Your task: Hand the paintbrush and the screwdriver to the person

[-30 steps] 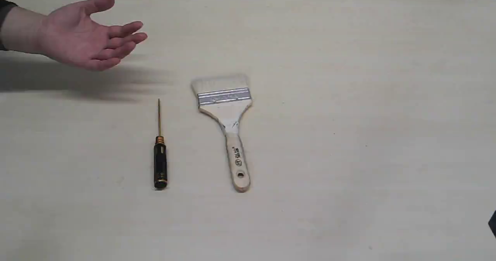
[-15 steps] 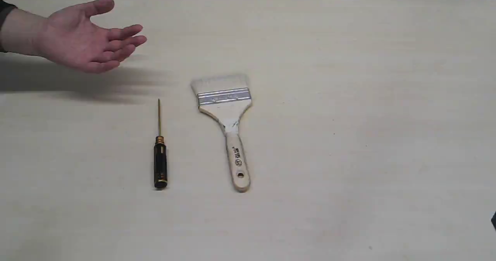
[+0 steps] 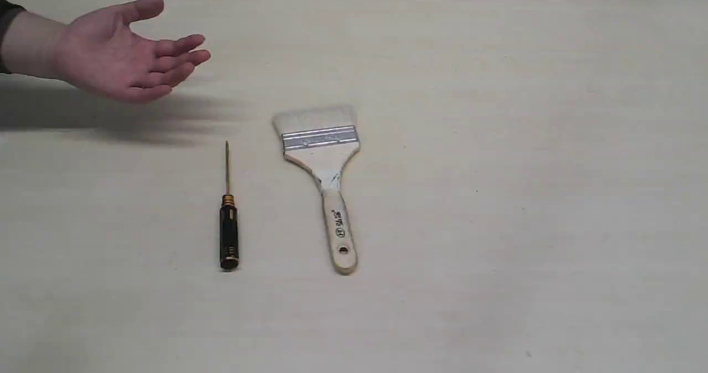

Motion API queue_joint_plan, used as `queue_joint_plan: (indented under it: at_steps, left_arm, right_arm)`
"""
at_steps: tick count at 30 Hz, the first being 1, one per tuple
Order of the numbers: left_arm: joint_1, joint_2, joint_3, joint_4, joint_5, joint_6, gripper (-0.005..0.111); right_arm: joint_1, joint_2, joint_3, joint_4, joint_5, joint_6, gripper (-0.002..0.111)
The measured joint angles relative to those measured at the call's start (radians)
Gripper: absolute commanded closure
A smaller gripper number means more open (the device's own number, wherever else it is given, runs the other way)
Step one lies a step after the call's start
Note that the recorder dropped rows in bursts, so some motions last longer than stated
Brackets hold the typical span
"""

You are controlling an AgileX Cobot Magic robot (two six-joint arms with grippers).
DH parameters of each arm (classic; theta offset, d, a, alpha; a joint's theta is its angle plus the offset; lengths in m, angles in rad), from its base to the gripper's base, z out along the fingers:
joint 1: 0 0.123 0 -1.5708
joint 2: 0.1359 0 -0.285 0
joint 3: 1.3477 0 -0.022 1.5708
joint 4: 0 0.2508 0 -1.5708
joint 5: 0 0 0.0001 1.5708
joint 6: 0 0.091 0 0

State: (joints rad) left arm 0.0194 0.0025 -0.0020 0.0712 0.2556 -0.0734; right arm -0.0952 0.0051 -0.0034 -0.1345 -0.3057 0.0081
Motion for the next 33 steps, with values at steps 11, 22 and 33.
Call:
queue_joint_plan:
  at_steps: [11,22,33]
  left_arm:
    - [0.0,0.0,0.0,0.0,0.0,0.0,0.107]
    - [0.0,0.0,0.0,0.0,0.0,0.0,0.107]
    - [0.0,0.0,0.0,0.0,0.0,0.0,0.107]
  right_arm:
    - [0.0,-0.001,0.0,0.064,-0.074,0.345,0.104]
    - [0.0,0.059,-0.181,-0.613,-0.267,1.167,0.102]
    - [0.0,0.529,-0.681,-1.432,-0.461,1.815,0.089]
